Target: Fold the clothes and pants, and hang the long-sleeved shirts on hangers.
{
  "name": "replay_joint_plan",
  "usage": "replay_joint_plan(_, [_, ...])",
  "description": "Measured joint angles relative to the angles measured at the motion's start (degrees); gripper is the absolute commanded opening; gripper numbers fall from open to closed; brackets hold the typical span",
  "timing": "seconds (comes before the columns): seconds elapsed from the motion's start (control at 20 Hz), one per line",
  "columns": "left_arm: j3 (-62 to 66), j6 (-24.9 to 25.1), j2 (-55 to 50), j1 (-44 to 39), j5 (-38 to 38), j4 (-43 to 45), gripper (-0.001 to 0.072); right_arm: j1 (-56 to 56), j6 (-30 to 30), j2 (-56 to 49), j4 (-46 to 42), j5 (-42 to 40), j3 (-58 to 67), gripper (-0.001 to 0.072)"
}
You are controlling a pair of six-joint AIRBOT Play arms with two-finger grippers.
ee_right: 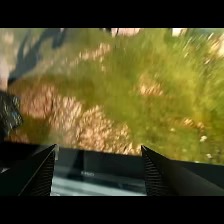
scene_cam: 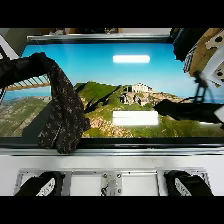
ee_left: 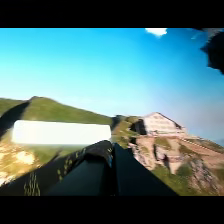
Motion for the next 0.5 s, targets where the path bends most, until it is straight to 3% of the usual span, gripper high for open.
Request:
replay_joint_plan(0.25, [-0.39, 1.77, -1.44, 8.63, -4.87, 0.44, 0.0012, 12.13, -5.46, -20.90, 3.72, -10.34, 1.49, 0.0555])
replay_joint_plan(0.5, [-0.48, 3.45, -1.42, 15.08, -10.60, 0.59, 0.0012, 26.51, -8.04, -43.19, 6.36, -13.53, 16.81, 0.0555])
